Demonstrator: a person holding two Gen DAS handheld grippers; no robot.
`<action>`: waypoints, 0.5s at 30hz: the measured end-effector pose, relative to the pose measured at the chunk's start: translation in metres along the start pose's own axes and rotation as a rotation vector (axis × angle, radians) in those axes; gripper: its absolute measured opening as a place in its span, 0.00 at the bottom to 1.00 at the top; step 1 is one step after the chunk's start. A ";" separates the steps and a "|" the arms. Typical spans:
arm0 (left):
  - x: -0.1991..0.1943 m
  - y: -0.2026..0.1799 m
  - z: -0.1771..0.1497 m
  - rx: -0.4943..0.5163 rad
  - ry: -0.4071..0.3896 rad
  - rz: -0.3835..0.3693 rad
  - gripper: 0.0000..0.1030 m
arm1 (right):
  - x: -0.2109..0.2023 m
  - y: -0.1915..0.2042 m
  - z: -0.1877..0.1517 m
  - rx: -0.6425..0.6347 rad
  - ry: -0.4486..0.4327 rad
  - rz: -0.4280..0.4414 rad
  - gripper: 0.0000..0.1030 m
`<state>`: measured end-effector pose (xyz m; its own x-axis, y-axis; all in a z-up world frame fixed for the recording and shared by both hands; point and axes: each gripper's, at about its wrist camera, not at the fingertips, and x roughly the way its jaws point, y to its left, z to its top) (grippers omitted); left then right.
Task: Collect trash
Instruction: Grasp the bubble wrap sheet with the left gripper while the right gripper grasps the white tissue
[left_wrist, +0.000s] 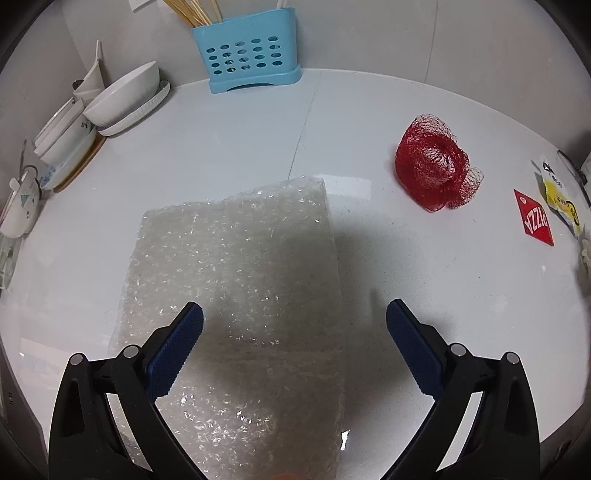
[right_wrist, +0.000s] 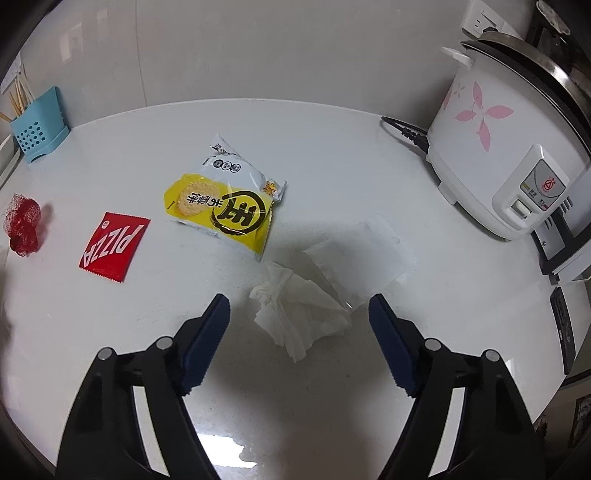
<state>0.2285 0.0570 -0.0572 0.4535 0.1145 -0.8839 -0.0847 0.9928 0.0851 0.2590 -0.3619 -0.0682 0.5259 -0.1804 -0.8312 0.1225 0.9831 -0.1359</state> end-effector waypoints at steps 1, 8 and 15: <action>0.001 0.000 0.000 -0.003 0.001 0.003 0.94 | 0.002 0.001 0.001 -0.002 0.002 -0.003 0.69; 0.008 -0.005 0.001 0.012 0.015 0.020 0.91 | 0.014 0.005 0.002 -0.015 0.021 -0.025 0.55; 0.019 -0.007 0.000 0.014 0.043 0.013 0.81 | 0.023 0.007 0.001 -0.013 0.043 -0.026 0.43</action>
<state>0.2373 0.0525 -0.0743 0.4139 0.1256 -0.9016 -0.0774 0.9917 0.1026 0.2731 -0.3592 -0.0876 0.4864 -0.2048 -0.8494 0.1244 0.9785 -0.1647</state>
